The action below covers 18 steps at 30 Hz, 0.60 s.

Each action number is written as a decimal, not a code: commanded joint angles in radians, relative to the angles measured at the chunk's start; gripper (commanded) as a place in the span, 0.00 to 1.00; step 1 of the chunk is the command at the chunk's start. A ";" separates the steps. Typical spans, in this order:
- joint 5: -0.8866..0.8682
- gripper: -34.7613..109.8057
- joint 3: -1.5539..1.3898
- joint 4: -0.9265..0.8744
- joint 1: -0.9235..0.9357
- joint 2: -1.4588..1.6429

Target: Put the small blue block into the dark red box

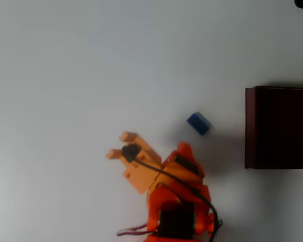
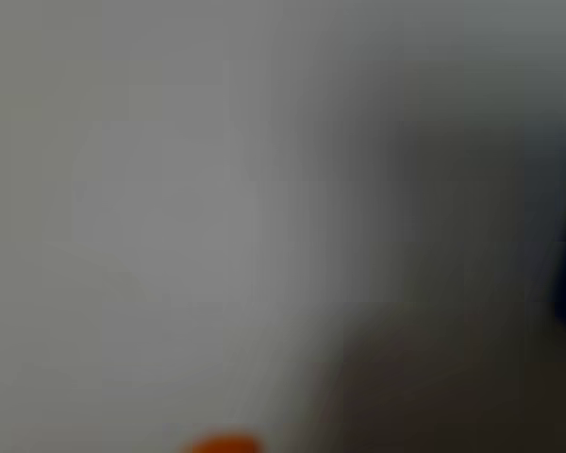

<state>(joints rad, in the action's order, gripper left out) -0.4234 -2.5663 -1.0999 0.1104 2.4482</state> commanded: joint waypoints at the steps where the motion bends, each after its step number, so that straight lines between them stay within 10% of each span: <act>1: 0.006 0.38 0.146 0.008 0.054 -0.124; 18: 0.006 0.38 0.520 0.029 0.094 -0.684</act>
<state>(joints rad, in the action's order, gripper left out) -0.4172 -2.1169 -1.0753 0.1887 1.7902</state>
